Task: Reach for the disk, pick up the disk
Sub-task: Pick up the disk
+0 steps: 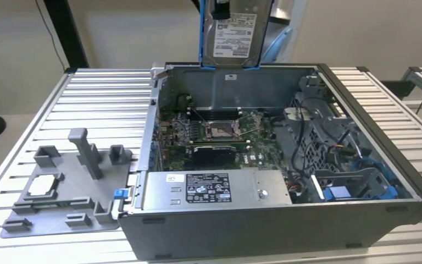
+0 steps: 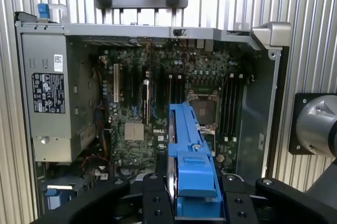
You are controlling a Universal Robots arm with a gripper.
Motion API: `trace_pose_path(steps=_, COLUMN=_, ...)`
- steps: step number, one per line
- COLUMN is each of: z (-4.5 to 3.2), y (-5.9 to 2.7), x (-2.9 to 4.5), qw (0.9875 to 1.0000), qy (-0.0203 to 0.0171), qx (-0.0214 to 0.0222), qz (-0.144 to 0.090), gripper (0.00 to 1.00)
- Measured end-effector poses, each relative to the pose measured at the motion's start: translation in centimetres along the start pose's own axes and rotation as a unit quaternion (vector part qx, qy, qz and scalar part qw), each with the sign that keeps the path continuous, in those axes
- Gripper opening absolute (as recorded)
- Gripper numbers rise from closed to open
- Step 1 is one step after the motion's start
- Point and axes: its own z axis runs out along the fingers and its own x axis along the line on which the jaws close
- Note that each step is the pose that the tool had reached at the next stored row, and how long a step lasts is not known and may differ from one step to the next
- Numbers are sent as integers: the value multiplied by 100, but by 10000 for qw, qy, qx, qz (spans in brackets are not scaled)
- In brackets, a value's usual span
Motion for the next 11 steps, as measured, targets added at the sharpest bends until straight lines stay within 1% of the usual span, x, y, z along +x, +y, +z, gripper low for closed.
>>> trace_pose_path(steps=11, z=27, y=-254, x=1, qw=10000, qy=0, qx=-1, qz=0, gripper=0)
